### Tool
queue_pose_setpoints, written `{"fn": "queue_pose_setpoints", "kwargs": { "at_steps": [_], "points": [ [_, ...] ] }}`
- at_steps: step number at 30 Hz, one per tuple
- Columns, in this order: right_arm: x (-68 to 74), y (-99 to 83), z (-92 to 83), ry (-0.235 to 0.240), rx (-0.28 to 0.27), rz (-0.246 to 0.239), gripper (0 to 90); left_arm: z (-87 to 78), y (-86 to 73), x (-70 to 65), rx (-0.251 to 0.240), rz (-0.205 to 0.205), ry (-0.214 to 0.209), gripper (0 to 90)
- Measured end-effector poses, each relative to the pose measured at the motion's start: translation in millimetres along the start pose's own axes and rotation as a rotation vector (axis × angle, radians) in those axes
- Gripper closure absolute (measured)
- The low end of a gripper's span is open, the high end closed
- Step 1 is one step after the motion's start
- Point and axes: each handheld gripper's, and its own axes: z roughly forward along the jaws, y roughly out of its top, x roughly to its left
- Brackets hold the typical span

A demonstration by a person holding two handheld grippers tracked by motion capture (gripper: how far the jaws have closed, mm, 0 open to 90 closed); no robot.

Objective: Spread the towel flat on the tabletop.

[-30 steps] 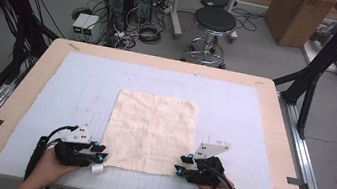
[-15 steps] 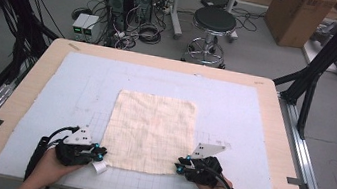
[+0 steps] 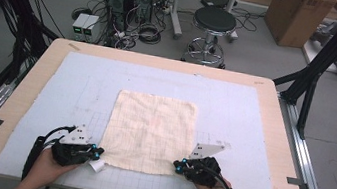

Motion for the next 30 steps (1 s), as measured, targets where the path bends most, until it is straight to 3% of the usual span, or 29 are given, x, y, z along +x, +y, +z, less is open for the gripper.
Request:
{"fn": "queue_pose_setpoints", "kwargs": {
  "at_steps": [12, 21, 26, 30],
  "points": [
    [9.6, -4.4, -5.4, 0.03, 0.004, 0.003, 88.1, -6.9, -6.9, -11.9, -0.002, 0.002, -0.007, 88.7],
    [13.2, -9.1, -8.6, 0.041, 0.009, 0.002, 87.9, -5.5, -7.3, -12.5, 0.004, -0.001, -0.018, 88.1],
    [11.4, -9.3, -12.2, 0.056, -0.035, 0.029, 72.3, -6.9, -6.1, -8.7, -0.031, -0.039, -0.056, 72.5],
    [7.4, -8.7, -15.8, 0.037, -0.068, 0.045, 66.4, -9.5, -4.4, -7.0, -0.066, -0.044, -0.053, 66.3]
  ]
}}
